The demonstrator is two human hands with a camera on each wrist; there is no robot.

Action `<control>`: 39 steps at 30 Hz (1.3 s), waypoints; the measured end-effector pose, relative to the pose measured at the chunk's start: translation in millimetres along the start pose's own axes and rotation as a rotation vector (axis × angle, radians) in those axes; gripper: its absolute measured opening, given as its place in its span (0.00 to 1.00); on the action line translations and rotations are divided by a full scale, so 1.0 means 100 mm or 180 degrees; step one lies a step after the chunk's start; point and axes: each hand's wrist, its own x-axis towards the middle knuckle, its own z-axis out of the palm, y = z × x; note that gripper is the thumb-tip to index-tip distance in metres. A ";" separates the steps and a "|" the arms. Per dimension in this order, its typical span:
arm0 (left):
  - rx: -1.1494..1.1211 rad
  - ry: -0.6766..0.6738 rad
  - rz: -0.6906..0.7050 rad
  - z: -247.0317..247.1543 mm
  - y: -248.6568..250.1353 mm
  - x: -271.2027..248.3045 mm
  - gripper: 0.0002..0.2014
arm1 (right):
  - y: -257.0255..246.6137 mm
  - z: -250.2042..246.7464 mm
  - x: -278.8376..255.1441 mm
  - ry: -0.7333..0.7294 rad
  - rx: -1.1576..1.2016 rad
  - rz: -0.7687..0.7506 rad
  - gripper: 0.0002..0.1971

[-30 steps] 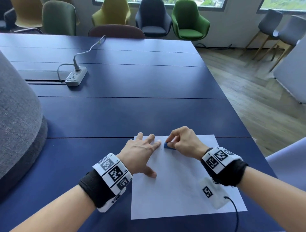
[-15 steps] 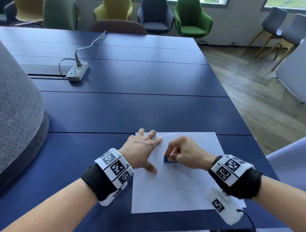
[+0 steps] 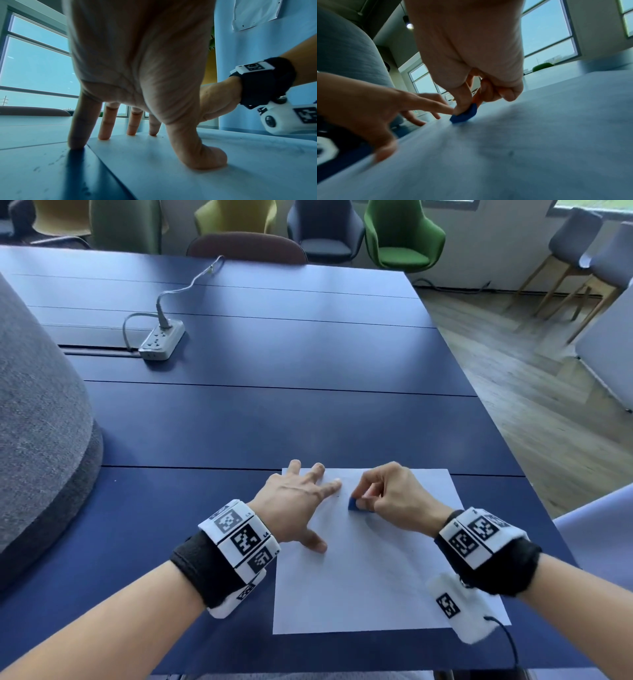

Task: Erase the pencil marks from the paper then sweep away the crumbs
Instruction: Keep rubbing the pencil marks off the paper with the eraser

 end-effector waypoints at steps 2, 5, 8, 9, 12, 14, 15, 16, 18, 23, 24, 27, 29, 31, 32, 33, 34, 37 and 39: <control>-0.0005 -0.0007 0.0001 0.00 0.00 0.00 0.51 | -0.05 0.07 -0.12 -0.0416 -0.0094 -0.0045 0.06; -0.0004 -0.0022 0.0008 0.00 0.01 0.00 0.50 | -0.05 0.03 -0.06 -0.0314 -0.0113 -0.0047 0.05; 0.0029 -0.0025 -0.0005 -0.01 0.01 0.00 0.50 | -0.02 -0.02 0.02 0.0076 0.0031 0.0015 0.05; 0.0031 -0.0027 -0.0008 0.00 0.01 0.00 0.50 | -0.01 0.00 -0.02 -0.0019 0.0040 -0.0003 0.06; 0.0019 -0.0031 -0.0012 0.00 0.02 0.00 0.51 | -0.05 0.09 -0.18 -0.0637 -0.0168 -0.0109 0.05; 0.0002 -0.0041 -0.0009 0.00 0.01 0.00 0.50 | -0.06 0.07 -0.13 -0.0572 -0.0232 -0.0121 0.05; 0.0009 -0.0042 -0.0006 0.00 0.01 0.00 0.50 | -0.04 0.04 -0.07 -0.0397 -0.0200 -0.0119 0.05; 0.0009 -0.0040 -0.0004 -0.01 0.01 0.00 0.50 | -0.04 0.03 -0.02 -0.0239 -0.0136 -0.0103 0.05; -0.0002 -0.0039 -0.0003 -0.01 0.01 0.00 0.50 | -0.01 0.03 -0.01 -0.0186 -0.0075 -0.0083 0.05; 0.0006 -0.0058 -0.0002 -0.02 0.02 -0.01 0.50 | -0.03 -0.02 -0.06 -0.0753 -0.0366 -0.0148 0.07; 0.0009 -0.0062 0.0003 -0.02 0.02 0.00 0.50 | -0.02 -0.05 0.01 -0.0502 -0.0314 -0.0174 0.07; -0.0004 -0.0062 0.0009 -0.02 0.01 0.00 0.50 | 0.03 -0.11 0.10 0.0080 -0.0052 -0.0088 0.08; 0.0007 -0.0058 0.0011 -0.02 0.02 0.00 0.50 | 0.04 -0.10 0.04 -0.0250 -0.0064 -0.0037 0.06; 0.0021 -0.0063 0.0011 -0.02 0.02 0.00 0.50 | 0.01 -0.09 0.00 -0.0725 -0.0205 0.0011 0.06; 0.0027 -0.0067 0.0013 -0.03 0.01 0.01 0.51 | 0.00 -0.10 0.03 -0.0738 -0.0229 -0.0003 0.07; 0.0029 -0.0072 0.0012 -0.03 0.01 0.01 0.51 | -0.01 -0.11 0.08 -0.0590 -0.0186 -0.0028 0.07; 0.0032 -0.0071 0.0010 -0.03 0.01 0.01 0.51 | -0.01 -0.13 0.15 -0.0368 -0.0106 -0.0053 0.07; 0.0035 -0.0065 0.0003 -0.03 0.02 0.00 0.51 | 0.02 -0.11 0.23 0.0108 0.0019 -0.0084 0.05; 0.0053 -0.0068 0.0009 -0.04 0.02 0.01 0.51 | 0.06 -0.10 0.19 0.0010 -0.0011 -0.0102 0.05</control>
